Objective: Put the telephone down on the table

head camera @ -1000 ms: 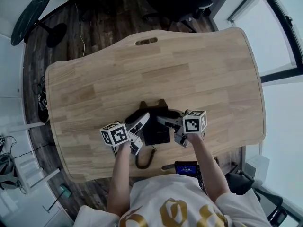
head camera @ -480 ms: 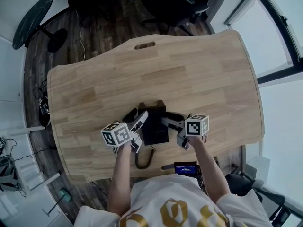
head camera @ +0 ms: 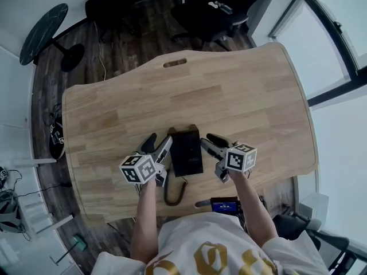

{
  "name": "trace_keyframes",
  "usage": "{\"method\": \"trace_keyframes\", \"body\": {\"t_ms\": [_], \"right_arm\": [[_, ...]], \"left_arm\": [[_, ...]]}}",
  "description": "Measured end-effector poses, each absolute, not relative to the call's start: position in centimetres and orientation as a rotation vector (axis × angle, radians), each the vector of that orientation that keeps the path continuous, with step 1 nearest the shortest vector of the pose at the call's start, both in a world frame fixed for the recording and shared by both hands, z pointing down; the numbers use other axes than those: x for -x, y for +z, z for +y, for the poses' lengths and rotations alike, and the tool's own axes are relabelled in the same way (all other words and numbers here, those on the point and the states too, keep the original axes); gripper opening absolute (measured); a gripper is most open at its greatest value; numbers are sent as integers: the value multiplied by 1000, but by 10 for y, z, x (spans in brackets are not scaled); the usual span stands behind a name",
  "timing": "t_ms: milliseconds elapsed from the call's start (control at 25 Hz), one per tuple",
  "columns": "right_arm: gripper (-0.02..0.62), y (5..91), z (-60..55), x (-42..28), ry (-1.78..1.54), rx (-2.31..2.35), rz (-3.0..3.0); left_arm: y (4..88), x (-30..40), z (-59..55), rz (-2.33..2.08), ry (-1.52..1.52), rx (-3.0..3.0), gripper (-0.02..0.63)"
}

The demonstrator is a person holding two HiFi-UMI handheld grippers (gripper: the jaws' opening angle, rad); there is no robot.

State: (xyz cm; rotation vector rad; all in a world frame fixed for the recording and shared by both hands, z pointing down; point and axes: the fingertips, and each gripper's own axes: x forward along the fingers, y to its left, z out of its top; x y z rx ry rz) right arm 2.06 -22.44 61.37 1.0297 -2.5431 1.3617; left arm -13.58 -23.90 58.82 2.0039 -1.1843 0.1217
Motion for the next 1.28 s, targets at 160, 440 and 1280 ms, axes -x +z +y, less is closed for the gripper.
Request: {"method": "trace_keyframes", "body": {"t_ms": [160, 440, 1280], "right_arm": [[97, 597, -223, -26, 1270, -1096, -2577], [31, 560, -213, -21, 1157, -1144, -2658], [18, 464, -148, -30, 634, -1400, -2706]], "left_arm": [[573, 133, -230, -1204, 159, -2065, 287], [542, 124, -212, -1257, 222, -2187, 80], [466, 119, -150, -1428, 219, -2371, 9]]}}
